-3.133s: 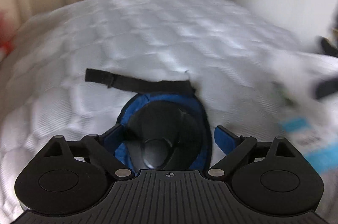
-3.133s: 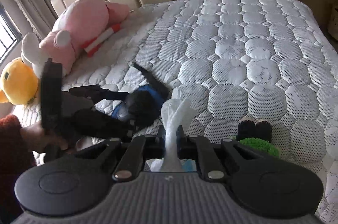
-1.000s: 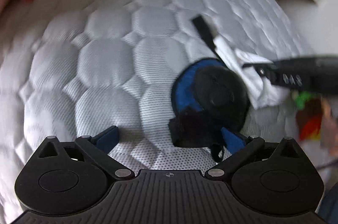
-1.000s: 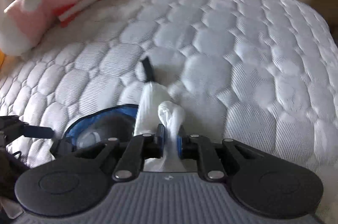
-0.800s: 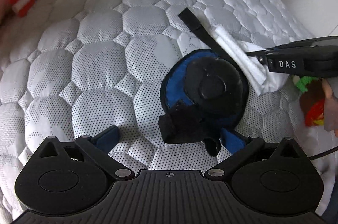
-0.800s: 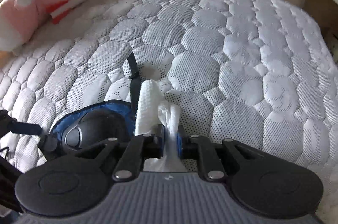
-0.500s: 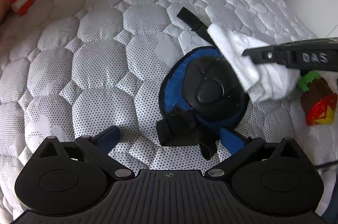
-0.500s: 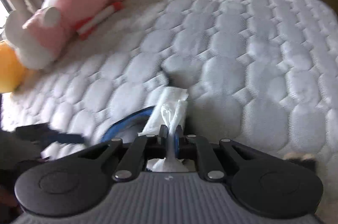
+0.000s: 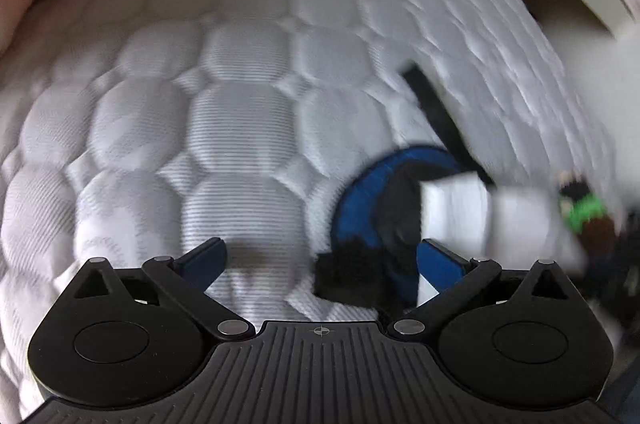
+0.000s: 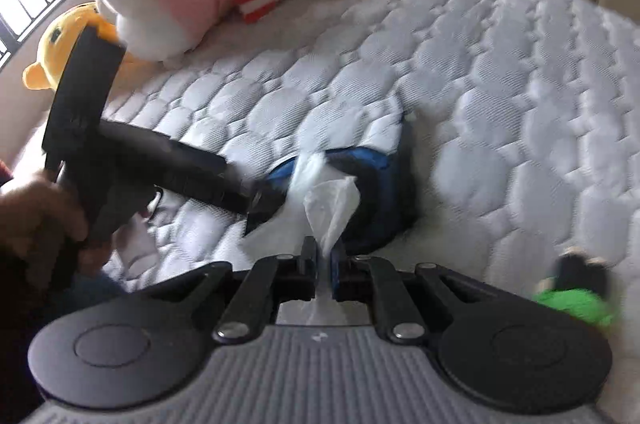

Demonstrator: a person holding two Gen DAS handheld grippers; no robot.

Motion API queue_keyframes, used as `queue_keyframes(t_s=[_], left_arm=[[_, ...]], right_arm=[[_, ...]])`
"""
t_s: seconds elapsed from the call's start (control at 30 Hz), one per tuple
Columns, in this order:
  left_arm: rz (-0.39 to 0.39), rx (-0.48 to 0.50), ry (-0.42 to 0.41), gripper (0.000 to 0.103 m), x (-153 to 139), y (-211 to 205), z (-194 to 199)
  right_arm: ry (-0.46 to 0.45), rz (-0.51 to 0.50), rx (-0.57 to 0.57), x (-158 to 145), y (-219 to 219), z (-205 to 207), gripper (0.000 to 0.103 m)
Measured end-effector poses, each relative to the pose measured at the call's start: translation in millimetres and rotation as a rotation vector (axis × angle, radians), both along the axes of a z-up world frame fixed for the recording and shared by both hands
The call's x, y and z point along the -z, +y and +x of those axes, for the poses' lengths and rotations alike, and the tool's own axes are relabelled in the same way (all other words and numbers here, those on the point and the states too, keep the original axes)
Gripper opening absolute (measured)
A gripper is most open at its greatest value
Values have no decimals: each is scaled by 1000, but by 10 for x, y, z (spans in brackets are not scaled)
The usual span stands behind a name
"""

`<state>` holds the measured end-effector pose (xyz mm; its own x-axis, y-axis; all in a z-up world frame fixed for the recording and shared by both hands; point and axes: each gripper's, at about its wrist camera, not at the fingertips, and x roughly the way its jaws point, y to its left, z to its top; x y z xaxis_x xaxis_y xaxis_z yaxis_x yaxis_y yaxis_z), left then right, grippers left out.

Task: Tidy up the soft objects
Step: 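Hold the knee pad with the left tool while the right tool wipes it with tissue, then release the knee pad and grasp the blue wet-wipe packet with the left tool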

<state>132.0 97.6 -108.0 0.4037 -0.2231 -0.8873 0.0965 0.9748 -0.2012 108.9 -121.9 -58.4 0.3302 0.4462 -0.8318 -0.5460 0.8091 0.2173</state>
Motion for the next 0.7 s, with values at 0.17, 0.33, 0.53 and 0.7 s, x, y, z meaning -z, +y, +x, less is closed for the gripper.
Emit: queue_keyframes(t_s=[0.17,0.33,0.53,0.7], left_arm=[[-51,87,29,103,71,-193,-36],[-173,114,43,103,-42,-158,-108],[-167,337,109,103,30,-576,-319],[-263,389,176,103,119,-775,-454]], right_arm=[[-21,45,173,-39,-380,87,8],[-49,115,213,-155,-581,50,8],[-117,264,289,-466,-817,-149,8],[-157,314,267,-584,-968,-537,9]])
